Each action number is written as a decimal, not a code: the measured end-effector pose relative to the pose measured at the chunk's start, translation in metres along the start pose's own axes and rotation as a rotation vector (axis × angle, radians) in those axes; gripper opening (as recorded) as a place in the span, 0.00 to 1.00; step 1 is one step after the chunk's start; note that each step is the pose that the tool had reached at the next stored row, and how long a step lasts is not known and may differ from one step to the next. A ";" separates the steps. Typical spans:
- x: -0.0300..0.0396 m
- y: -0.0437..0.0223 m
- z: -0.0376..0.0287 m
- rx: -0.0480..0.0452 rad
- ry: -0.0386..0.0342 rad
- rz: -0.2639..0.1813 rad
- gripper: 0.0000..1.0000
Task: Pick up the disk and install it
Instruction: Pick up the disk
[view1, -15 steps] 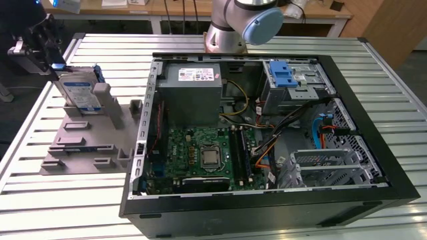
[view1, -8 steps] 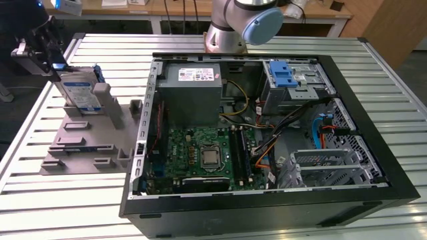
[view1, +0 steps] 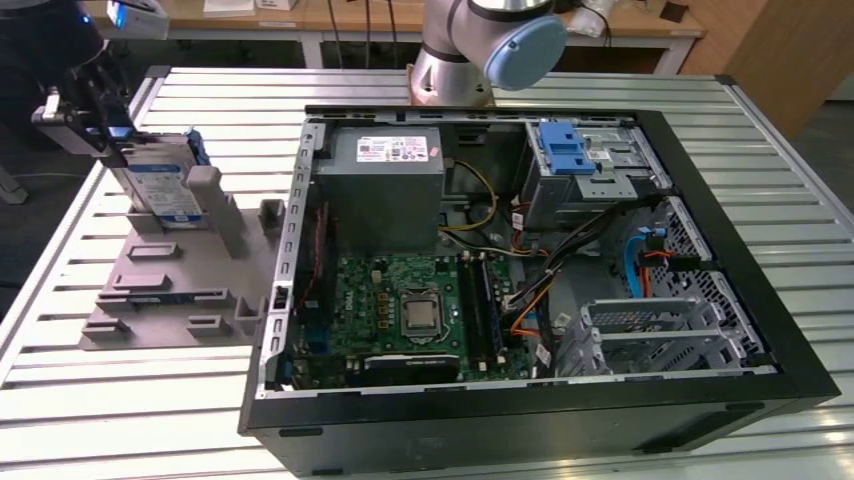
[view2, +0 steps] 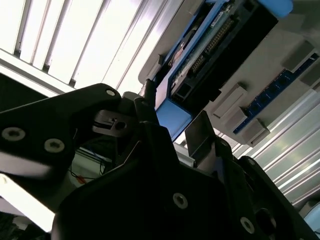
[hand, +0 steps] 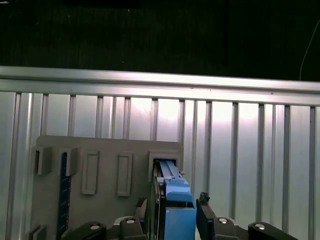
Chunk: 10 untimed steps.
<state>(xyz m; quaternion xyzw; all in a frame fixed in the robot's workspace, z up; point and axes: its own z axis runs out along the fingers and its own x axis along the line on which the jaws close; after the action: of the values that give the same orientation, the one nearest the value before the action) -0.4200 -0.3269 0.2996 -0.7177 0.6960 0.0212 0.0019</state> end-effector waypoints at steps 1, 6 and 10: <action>0.0000 0.0000 0.0006 0.0000 0.0000 0.000 0.55; 0.0001 -0.0001 0.0026 -0.0003 0.0002 0.000 0.48; 0.0001 -0.0001 0.0033 0.0001 0.0000 0.000 0.48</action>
<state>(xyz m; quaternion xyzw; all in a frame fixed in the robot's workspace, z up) -0.4200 -0.3269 0.2962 -0.7177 0.6960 0.0212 0.0019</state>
